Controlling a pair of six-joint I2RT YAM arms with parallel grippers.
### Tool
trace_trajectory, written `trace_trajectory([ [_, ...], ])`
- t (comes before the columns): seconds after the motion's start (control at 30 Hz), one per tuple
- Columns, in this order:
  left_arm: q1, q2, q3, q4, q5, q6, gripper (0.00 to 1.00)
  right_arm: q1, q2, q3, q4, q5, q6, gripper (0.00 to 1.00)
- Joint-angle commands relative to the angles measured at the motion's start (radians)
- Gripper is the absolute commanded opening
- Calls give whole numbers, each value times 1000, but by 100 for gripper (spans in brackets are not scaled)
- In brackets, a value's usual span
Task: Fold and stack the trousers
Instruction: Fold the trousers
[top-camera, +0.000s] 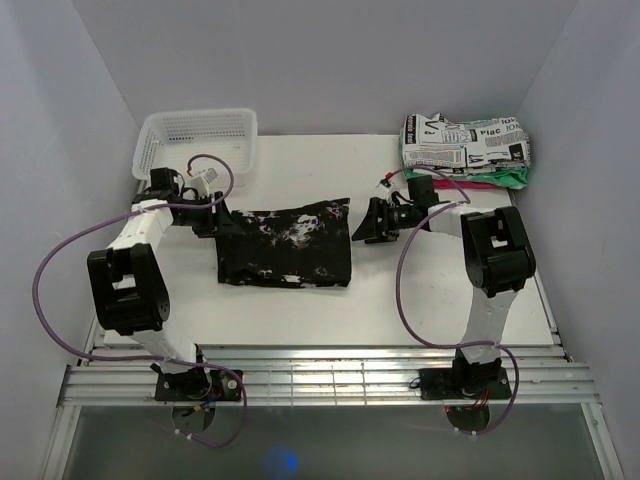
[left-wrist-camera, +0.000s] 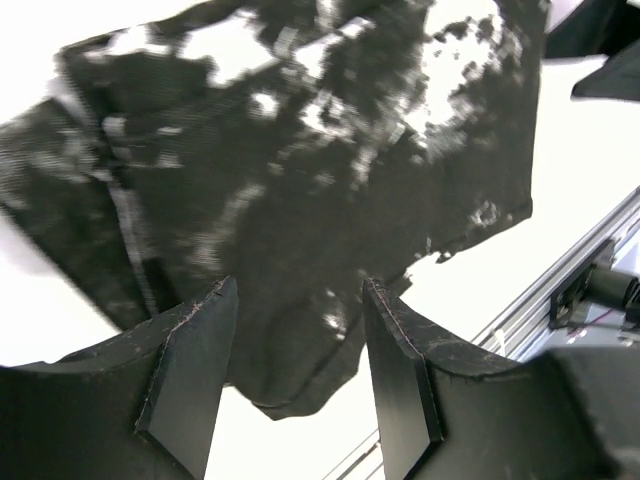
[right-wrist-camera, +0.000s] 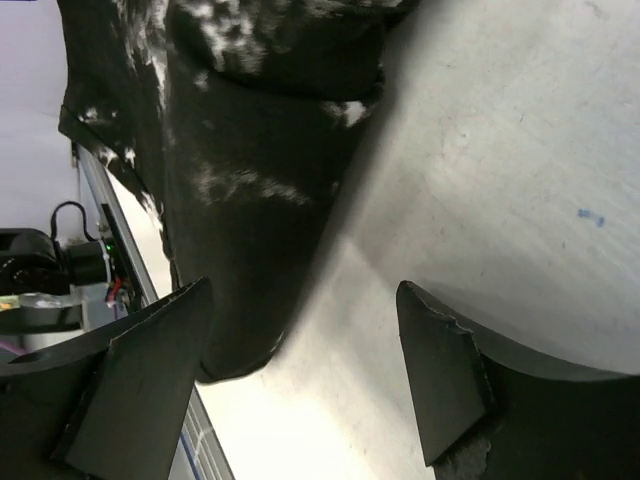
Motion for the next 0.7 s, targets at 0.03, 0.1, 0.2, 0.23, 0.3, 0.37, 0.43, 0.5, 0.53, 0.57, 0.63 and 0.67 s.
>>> trace_trajectory([
  [0.03,46,29,63,8,33,-34,64,8,93,-83,408,-130,276,80],
  [0.1,57,46,81,6,47,-40,64,8,127,-108,552,-154,341,80],
  [0.2,73,64,90,9,53,-51,64,14,199,-139,682,-193,462,80],
  [0.23,80,69,92,9,53,-52,64,15,234,-145,791,-202,505,79],
  [0.3,81,86,95,14,33,-54,64,23,263,-162,896,-228,615,69],
  [0.37,81,100,98,18,13,-57,64,23,294,-165,988,-244,662,57],
  [0.43,80,136,109,11,-14,-66,65,23,300,-163,1008,-245,689,35],
  [0.5,80,150,107,11,-23,-65,65,23,293,-166,1008,-241,691,17],
  [0.53,80,155,104,17,-25,-66,65,23,282,-168,1007,-236,691,12],
  [0.57,77,160,97,26,-26,-68,64,23,277,-169,1005,-231,691,8],
  [0.63,72,167,91,31,-31,-71,63,23,265,-174,1005,-231,692,8],
  [0.67,69,170,84,35,-31,-71,63,23,264,-174,1005,-236,694,8],
])
